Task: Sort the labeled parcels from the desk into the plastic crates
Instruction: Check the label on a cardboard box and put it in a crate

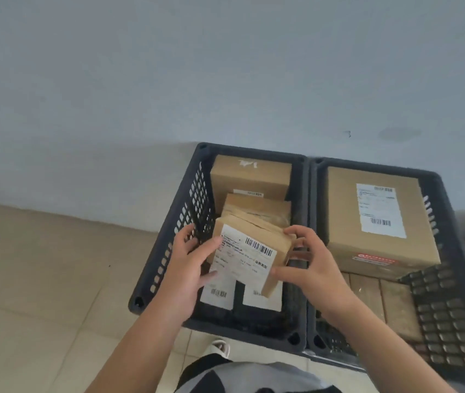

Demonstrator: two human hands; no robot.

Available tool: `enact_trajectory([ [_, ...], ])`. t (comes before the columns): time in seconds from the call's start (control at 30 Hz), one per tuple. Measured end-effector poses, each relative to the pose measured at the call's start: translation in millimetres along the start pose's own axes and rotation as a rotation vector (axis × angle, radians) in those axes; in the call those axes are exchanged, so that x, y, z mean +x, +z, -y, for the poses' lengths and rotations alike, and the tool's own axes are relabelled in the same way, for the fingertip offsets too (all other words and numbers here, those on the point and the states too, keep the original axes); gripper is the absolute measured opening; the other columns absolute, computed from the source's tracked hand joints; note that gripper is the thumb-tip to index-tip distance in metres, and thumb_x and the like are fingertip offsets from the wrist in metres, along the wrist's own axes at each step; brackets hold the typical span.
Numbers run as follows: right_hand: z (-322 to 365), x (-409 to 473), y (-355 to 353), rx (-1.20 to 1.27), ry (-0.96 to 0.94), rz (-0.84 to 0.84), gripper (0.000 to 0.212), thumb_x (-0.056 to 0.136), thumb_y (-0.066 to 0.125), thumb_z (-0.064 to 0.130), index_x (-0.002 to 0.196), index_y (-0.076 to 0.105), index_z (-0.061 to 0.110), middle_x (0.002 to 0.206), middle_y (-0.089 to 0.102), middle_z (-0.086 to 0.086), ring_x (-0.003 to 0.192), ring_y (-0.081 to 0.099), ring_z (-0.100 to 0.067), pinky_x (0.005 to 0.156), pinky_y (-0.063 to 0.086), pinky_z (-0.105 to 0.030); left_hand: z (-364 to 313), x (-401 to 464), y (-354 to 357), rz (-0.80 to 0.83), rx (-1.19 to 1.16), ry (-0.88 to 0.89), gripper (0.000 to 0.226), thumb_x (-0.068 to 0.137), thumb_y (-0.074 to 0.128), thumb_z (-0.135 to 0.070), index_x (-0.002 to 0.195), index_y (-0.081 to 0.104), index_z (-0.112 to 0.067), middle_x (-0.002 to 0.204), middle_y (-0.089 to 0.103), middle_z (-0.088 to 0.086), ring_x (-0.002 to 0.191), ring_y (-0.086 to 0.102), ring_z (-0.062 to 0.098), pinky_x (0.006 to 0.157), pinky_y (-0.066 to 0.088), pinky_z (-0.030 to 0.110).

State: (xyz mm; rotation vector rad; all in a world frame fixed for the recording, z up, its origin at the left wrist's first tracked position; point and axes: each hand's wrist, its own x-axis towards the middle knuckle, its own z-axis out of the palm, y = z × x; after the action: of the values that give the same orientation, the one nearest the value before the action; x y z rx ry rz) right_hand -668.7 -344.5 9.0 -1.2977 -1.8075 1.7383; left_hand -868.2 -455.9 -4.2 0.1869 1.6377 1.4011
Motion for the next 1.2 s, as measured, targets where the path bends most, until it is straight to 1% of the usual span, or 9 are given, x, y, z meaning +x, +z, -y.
enact_trajectory([
  [0.1,-4.0,9.8,32.2,0.029,0.036,-0.143,0.069,0.071,0.09,0.017,0.118,0.048,0.045,0.133,0.051,0.0,0.121,0.053,-0.019,0.105,0.051,-0.047,2.5,22.8,16.1,0.079,-0.134,-0.098,0.094,0.078,0.084,-0.028,0.154,0.03,-0.042,0.136,0.061,0.004,0.122,0.059,0.02,0.106,0.05,0.057],
  [0.23,-17.7,20.6,69.6,0.186,0.106,-0.319,0.076,0.051,0.087,0.038,0.117,0.05,0.047,0.131,0.055,-0.004,0.118,0.061,-0.021,0.089,0.057,-0.035,9.1,43.8,20.5,0.173,-0.199,-0.184,0.075,0.089,0.077,-0.018,0.149,0.036,-0.036,0.126,0.068,0.006,0.119,0.064,0.025,0.103,0.052,0.057],
  [0.47,-40.9,11.8,125.5,-0.025,0.064,-0.564,0.081,0.073,0.092,0.026,0.131,0.038,0.04,0.132,0.03,0.019,0.128,0.043,-0.009,0.088,0.048,-0.012,22.6,71.6,4.9,0.297,-0.1,-0.309,0.089,0.083,0.082,-0.036,0.152,0.026,-0.05,0.134,0.058,0.007,0.125,0.057,0.029,0.104,0.051,0.062],
  [0.63,-47.5,7.1,118.2,-0.223,0.061,-0.464,0.079,0.078,0.081,0.05,0.138,0.03,0.044,0.134,0.022,0.026,0.134,0.036,-0.009,0.113,0.046,-0.035,20.0,91.5,11.4,0.312,-0.05,-0.311,0.079,0.089,0.078,-0.024,0.15,0.032,-0.041,0.129,0.058,0.004,0.121,0.056,0.028,0.101,0.05,0.067],
  [0.73,-56.2,11.4,91.9,-0.494,0.076,-0.568,0.081,0.085,0.068,0.057,0.15,0.022,0.041,0.148,0.02,0.019,0.145,0.023,-0.018,0.124,0.025,-0.046,12.5,126.5,16.5,0.324,-0.013,-0.298,0.079,0.087,0.079,-0.023,0.148,0.031,-0.039,0.129,0.057,0.004,0.119,0.057,0.026,0.1,0.048,0.07],
  [0.8,-66.3,21.0,73.4,-0.694,0.162,-0.642,0.087,0.091,0.064,0.056,0.158,0.012,0.036,0.162,0.014,0.004,0.154,0.009,-0.026,0.126,0.004,-0.048,10.7,151.0,28.1,0.357,0.041,-0.311,0.087,0.079,0.085,-0.028,0.15,0.034,-0.033,0.135,0.058,0.007,0.124,0.056,0.029,0.1,0.048,0.069],
  [0.87,-77.7,31.5,61.5,-0.775,0.263,-0.635,0.09,0.095,0.055,0.062,0.161,0.001,0.032,0.169,0.005,-0.004,0.158,-0.003,-0.029,0.127,-0.005,-0.051,12.3,171.8,46.7,0.377,0.104,-0.326,0.083,0.079,0.084,-0.027,0.149,0.039,-0.026,0.136,0.06,0.01,0.125,0.057,0.033,0.101,0.048,0.066],
  [1.07,-93.5,41.4,56.1,-0.814,0.308,-0.58,0.082,0.098,0.035,0.069,0.163,0.002,0.029,0.172,0.009,-0.005,0.16,0.002,-0.027,0.129,-0.001,-0.052,16.6,207.7,107.4,0.415,0.179,-0.356,0.069,0.082,0.081,-0.037,0.142,0.049,-0.024,0.131,0.065,0.012,0.118,0.063,0.034,0.096,0.054,0.059],
  [1.2,-96.5,37.8,55.3,-0.731,0.258,-0.67,0.076,0.1,0.043,0.061,0.161,0.018,0.023,0.165,0.027,-0.004,0.154,0.021,-0.025,0.127,0.012,-0.047,17.6,203.2,127.1,0.322,0.245,-0.193,0.056,0.094,0.072,-0.038,0.143,0.051,-0.021,0.126,0.064,0.002,0.105,0.063,0.02,0.073,0.051,0.036],
])
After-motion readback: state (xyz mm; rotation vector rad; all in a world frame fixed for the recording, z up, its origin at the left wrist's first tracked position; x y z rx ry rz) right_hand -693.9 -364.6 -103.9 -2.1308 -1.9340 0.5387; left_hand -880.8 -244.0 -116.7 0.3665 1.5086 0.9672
